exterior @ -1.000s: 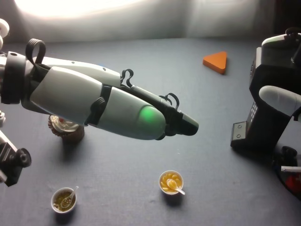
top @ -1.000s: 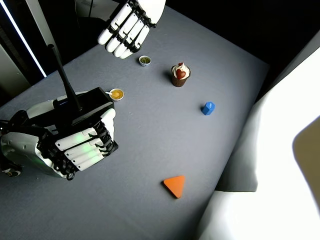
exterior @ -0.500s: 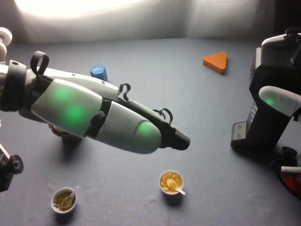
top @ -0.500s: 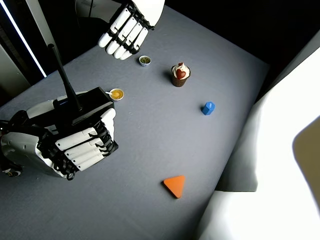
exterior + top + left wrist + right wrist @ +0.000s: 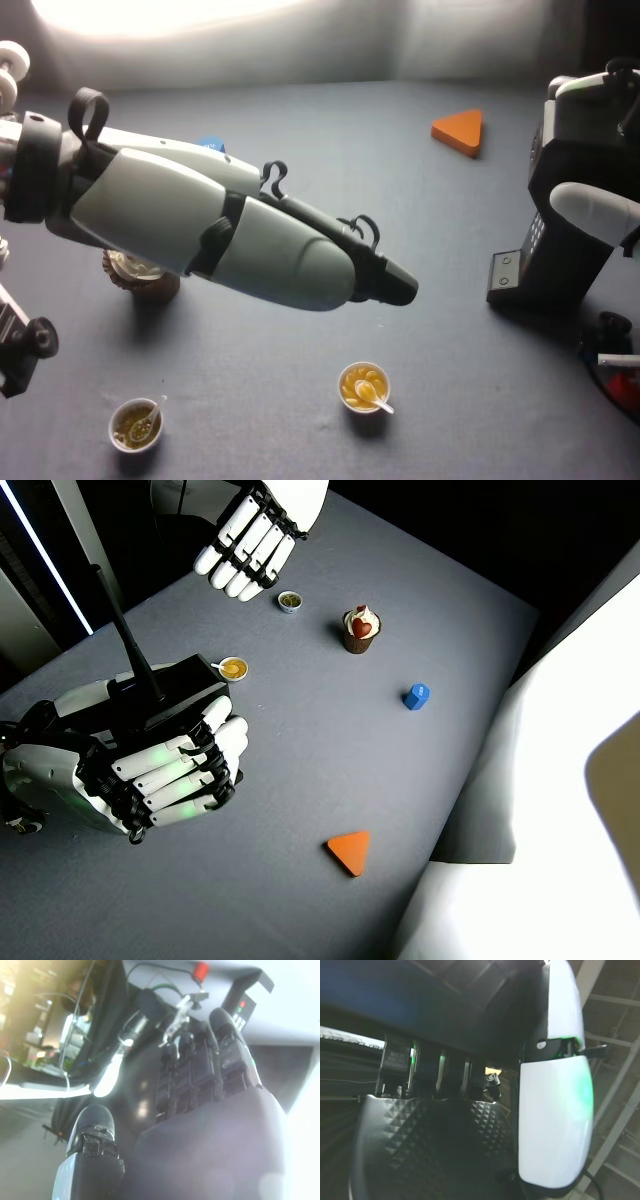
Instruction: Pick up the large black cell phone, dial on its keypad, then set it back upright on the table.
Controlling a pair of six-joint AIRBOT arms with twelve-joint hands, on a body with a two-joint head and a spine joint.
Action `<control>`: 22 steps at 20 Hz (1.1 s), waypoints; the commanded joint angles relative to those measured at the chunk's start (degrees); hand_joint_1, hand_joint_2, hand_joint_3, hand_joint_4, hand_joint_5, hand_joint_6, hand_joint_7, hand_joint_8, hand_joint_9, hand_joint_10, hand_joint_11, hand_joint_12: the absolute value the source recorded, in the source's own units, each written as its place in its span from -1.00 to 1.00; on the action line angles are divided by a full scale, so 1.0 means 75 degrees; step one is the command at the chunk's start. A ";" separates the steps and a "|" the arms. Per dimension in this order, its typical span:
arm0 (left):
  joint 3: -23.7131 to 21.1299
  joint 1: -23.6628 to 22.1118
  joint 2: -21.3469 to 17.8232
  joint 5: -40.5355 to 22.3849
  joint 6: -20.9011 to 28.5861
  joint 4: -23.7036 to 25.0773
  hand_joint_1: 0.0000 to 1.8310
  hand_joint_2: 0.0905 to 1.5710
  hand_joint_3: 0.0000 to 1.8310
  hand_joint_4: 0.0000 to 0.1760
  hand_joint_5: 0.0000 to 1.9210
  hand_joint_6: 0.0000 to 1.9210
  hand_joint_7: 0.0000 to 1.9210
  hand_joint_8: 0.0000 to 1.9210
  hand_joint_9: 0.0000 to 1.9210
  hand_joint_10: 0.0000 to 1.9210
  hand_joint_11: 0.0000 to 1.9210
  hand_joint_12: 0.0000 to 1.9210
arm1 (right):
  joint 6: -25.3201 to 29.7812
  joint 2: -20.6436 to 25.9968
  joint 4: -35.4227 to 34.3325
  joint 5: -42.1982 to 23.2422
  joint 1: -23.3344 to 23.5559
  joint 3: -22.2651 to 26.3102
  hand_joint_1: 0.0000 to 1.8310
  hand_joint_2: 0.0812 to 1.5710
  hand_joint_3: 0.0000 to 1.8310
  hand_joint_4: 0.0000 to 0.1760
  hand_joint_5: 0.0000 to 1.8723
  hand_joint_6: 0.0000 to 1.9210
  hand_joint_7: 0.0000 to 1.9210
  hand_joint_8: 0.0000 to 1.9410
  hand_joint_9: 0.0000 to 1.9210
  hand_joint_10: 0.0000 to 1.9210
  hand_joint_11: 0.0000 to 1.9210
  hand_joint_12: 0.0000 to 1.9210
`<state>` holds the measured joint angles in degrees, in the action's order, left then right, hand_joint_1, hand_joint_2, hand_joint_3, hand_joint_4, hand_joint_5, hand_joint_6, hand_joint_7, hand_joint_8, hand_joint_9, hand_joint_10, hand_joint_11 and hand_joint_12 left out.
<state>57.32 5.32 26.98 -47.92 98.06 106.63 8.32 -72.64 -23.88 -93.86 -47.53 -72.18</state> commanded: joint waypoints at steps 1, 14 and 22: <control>0.0001 -0.0170 -0.0032 -0.0073 0.0083 -0.0530 -1.00 0.52 -1.00 -1.00 -0.76 -1.00 -0.81 -1.00 -0.83 -1.00 -1.00 -0.51 | 0.0075 0.0053 0.0086 -0.0965 -0.0026 -0.0033 0.17 0.28 -1.00 -1.00 -0.16 -0.88 -0.30 -1.00 -0.40 -0.75 -0.72 0.35; -0.0019 -0.0242 -0.0029 0.0005 0.0085 -0.0494 -1.00 0.52 -1.00 -1.00 -0.77 -1.00 -0.85 -1.00 -0.87 -1.00 -1.00 -0.56 | -0.0016 0.0056 0.0097 -0.0965 -0.0026 -0.0039 -0.91 0.10 -1.00 -0.36 -1.00 -1.00 -1.00 -1.00 -1.00 -1.00 -1.00 -1.00; -0.0036 -0.0331 -0.0041 0.0046 0.0123 -0.0426 -1.00 0.52 -1.00 -1.00 -0.78 -1.00 -0.84 -1.00 -0.85 -1.00 -1.00 -0.46 | -0.0019 0.0068 0.0160 -0.0965 -0.0027 -0.0040 -0.95 0.08 -1.00 -0.25 -1.00 -1.00 -1.00 -1.00 -1.00 -1.00 -1.00 -1.00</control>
<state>57.30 4.45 26.98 -47.20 98.48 107.44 7.73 -72.64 -23.68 -94.08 -47.51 -72.18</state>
